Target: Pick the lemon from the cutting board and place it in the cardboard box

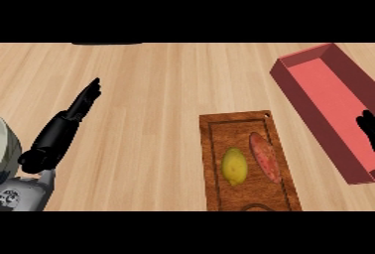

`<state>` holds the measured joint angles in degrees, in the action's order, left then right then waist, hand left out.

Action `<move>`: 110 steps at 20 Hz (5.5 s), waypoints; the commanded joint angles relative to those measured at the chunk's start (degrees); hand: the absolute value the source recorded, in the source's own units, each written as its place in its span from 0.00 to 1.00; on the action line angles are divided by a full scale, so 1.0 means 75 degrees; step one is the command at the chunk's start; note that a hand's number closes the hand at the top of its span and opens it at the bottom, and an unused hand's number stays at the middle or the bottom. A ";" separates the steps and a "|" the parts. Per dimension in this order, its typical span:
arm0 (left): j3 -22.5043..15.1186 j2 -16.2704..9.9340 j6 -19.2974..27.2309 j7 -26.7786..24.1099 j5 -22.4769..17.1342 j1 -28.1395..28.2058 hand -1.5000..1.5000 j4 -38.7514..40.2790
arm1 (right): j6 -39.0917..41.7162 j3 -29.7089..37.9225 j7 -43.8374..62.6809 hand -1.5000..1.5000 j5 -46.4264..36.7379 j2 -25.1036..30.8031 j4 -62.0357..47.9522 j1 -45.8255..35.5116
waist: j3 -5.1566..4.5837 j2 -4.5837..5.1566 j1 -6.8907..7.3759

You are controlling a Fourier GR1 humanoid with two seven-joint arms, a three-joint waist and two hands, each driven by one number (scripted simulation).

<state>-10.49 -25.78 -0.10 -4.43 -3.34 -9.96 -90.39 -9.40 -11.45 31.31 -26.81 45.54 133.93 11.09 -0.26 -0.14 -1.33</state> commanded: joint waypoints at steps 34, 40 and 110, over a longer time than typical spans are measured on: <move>0.0173 0.0339 -0.0427 -0.0060 0.0265 -0.0305 0.50 0.0553 | 0.4397 -0.4190 0.7053 0.00 -0.0921 -0.3723 -0.3124 -0.5170 | 0.0015 -0.0010 0.0228; 0.0187 0.0444 -0.0347 -0.0098 0.0389 -0.0220 0.50 0.0405 | 0.4454 -0.4338 0.6592 0.00 -0.1494 -0.4015 -0.4038 -0.4857 | 0.0022 -0.0009 0.0209; 0.1312 0.1145 -0.1484 0.0158 0.1085 -0.0317 0.50 0.0062 | 0.0304 0.1614 0.1240 1.00 -0.5067 -0.4198 -0.9585 -0.9131 | 0.0035 0.0012 0.0216</move>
<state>-1.30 -16.54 -10.78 -3.90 5.01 -12.14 -88.72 -4.53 -3.60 36.56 -63.90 11.52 62.06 -56.07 -0.01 -0.03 0.29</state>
